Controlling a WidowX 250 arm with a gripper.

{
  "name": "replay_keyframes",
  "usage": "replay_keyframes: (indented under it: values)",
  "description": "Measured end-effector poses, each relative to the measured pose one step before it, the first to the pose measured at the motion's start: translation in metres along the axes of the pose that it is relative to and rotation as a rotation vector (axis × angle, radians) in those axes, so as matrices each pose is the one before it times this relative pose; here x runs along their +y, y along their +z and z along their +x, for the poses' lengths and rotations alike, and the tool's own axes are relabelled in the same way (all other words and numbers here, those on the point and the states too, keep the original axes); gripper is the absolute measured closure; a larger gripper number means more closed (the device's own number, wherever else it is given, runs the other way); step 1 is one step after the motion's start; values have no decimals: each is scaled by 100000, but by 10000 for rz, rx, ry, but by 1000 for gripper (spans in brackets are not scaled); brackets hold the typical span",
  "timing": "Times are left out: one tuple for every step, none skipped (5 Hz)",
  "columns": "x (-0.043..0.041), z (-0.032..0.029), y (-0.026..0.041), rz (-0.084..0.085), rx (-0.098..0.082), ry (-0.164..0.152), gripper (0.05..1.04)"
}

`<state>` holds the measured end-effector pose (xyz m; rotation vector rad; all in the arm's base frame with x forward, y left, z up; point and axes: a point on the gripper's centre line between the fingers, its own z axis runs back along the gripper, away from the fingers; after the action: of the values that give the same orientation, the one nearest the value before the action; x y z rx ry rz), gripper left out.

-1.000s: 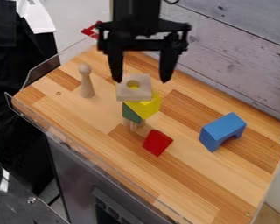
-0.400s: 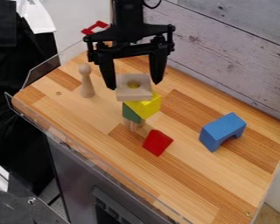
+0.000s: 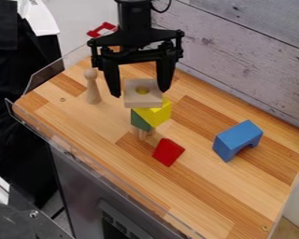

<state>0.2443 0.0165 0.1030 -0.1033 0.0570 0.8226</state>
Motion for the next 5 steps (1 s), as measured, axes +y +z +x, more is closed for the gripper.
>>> replay_keyframes:
  values:
    - [-99, 56, -129, 34, -56, -34, 84]
    - [-247, -251, -203, 117, -23, -189, 84]
    - [-236, -46, 6, 7, -88, -56, 84]
    - [-416, -387, 61, -9, -62, -246, 84]
    - [-135, -109, 128, 10, -55, -223, 85]
